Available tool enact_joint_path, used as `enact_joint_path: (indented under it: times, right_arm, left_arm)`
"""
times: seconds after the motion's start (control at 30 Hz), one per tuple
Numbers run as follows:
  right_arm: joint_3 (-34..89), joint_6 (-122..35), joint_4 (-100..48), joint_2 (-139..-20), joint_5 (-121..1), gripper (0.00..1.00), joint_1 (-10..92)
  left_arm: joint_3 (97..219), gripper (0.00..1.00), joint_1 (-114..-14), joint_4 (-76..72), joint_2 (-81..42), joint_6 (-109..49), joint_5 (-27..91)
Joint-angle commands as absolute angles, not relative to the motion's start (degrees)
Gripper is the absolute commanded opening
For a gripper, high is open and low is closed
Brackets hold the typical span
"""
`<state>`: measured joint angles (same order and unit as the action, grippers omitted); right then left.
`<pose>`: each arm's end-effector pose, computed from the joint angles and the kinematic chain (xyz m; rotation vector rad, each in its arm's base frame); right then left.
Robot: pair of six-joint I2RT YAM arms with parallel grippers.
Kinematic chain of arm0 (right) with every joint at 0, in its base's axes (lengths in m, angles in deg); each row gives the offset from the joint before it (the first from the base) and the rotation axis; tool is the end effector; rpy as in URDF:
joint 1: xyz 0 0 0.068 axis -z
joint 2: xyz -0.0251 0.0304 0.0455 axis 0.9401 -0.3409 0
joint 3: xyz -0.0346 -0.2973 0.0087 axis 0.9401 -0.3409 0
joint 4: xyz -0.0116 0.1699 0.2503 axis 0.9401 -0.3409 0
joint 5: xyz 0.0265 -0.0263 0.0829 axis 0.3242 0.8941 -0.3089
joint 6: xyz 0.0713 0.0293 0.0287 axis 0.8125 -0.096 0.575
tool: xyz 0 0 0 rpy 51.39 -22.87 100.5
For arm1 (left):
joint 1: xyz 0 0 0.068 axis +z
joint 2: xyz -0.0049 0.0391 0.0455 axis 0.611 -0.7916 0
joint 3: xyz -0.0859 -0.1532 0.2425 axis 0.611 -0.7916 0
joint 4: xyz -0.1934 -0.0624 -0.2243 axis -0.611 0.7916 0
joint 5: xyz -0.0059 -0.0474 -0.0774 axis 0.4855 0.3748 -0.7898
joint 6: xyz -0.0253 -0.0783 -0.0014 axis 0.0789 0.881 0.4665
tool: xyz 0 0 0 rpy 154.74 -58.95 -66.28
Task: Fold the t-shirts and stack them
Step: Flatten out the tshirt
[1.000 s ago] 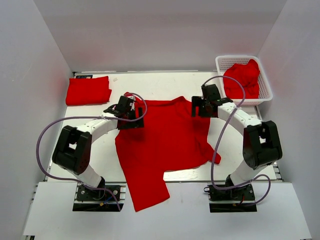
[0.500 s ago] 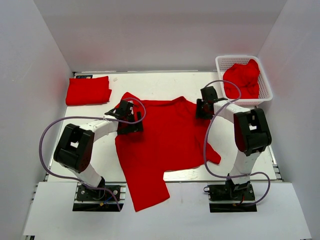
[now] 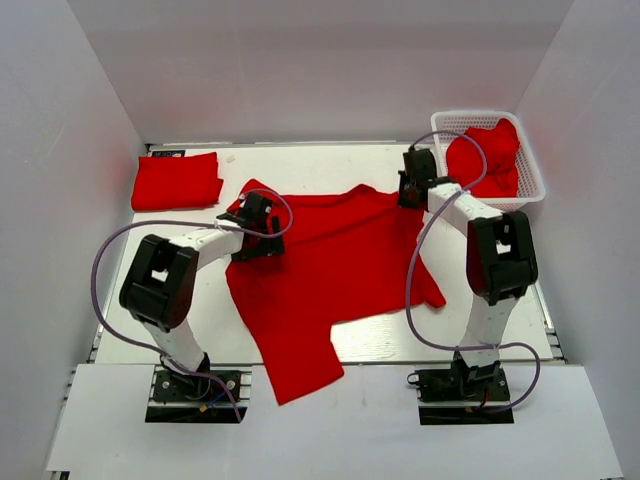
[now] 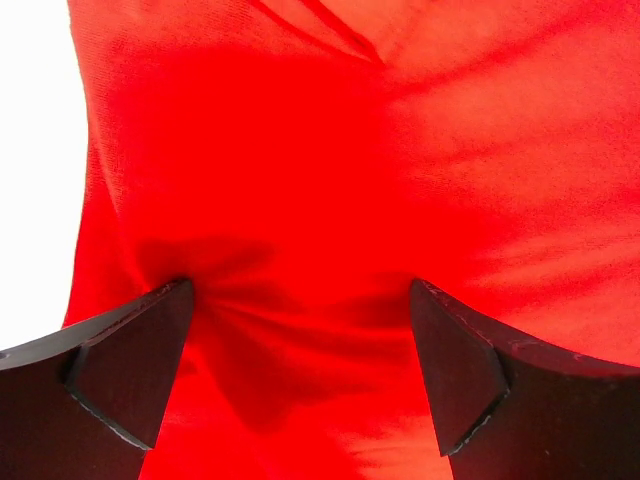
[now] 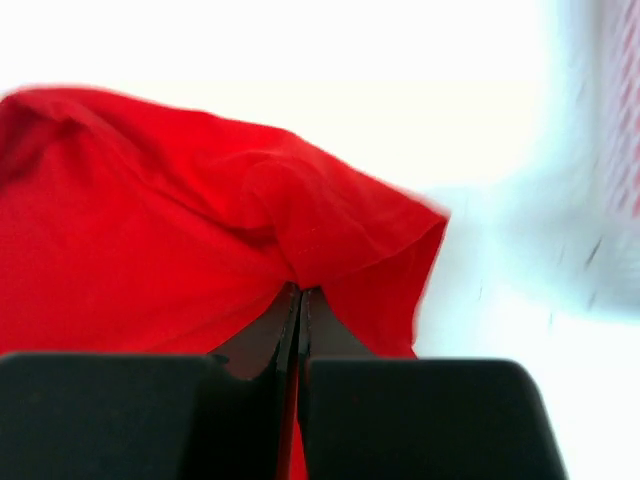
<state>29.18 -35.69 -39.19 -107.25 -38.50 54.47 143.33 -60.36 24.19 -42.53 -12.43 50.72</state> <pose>0.4794 0.1156 0.1866 0.1050 2.3275 -0.0302 0.3562 -0.1352 0.1241 -0.1931 2.6749 -0.0354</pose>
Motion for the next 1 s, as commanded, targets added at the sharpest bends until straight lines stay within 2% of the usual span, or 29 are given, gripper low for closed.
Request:
enact_joint_path:
  times: [0.0, 0.1, 0.2, 0.3, 0.37, 0.43, 0.47, 0.5, 0.63, 0.67, 0.7, 0.83, 0.87, 0.97]
  right_arm:
    - [38.7, -40.2, -39.9, -110.8, -33.6, 0.0, 55.7]
    - [43.3, -42.2, -43.5, -115.8, -33.0, 0.0, 56.4]
    - [49.9, -45.9, -45.2, -120.9, -35.0, 0.11, 57.3]
    - [57.1, -50.3, -46.4, -126.1, -37.6, 0.13, 58.6]
    - [61.9, -54.4, -48.1, -127.9, -38.0, 0.3, 58.8]
    - [67.8, -55.1, -52.0, -130.5, -37.9, 0.39, 59.1]
    - [68.5, -55.3, -52.8, -130.6, -39.3, 0.49, 59.3]
    - [68.4, -56.3, -53.2, -129.9, -40.4, 0.51, 59.3]
    - [60.5, -57.6, -52.4, -122.3, -50.6, 0.6, 59.1]
    - [59.3, -57.7, -52.5, -119.6, -54.3, 0.73, 58.9]
    - [57.1, -57.2, -53.2, -118.6, -57.2, 0.9, 58.9]
    - [45.6, -52.6, -53.3, -110.9, -62.9, 0.9, 58.5]
    - [39.4, -52.1, -52.1, -107.0, -63.8, 0.9, 58.3]
    - [33.3, -49.6, -52.0, -102.7, -62.2, 0.9, 57.3]
  left_arm:
    - [143.3, 1.0, -59.5, 30.2, -47.6, -11.7, 54.3]
    - [145.0, 1.0, -59.5, 30.8, -49.2, -11.7, 55.6]
    - [147.3, 1.0, -59.0, 31.4, -51.4, -11.7, 58.2]
    - [151.5, 1.0, -57.9, 33.5, -53.5, -12.3, 61.1]
    - [153.0, 1.0, -57.9, 33.5, -55.3, -12.9, 62.2]
    - [155.3, 1.0, -56.6, 33.5, -56.3, -14.3, 63.3]
    - [156.3, 1.0, -56.6, 32.9, -57.3, -15.2, 63.9]
    - [158.4, 1.0, -55.9, 32.9, -57.9, -17.1, 64.6]
    - [168.7, 1.0, -53.3, 32.8, -61.5, -20.7, 64.7]
    - [170.8, 1.0, -53.3, 32.8, -62.1, -21.8, 63.3]
    - [175.1, 1.0, -52.8, 32.8, -63.2, -23.6, 62.2]
    - [183.3, 1.0, -52.8, 34.7, -64.1, -25.0, 57.3]
    - [183.3, 1.0, -52.8, 34.7, -62.1, -25.8, 55.3]
    - [178.1, 1.0, -53.4, 34.0, -56.3, -25.8, 51.8]
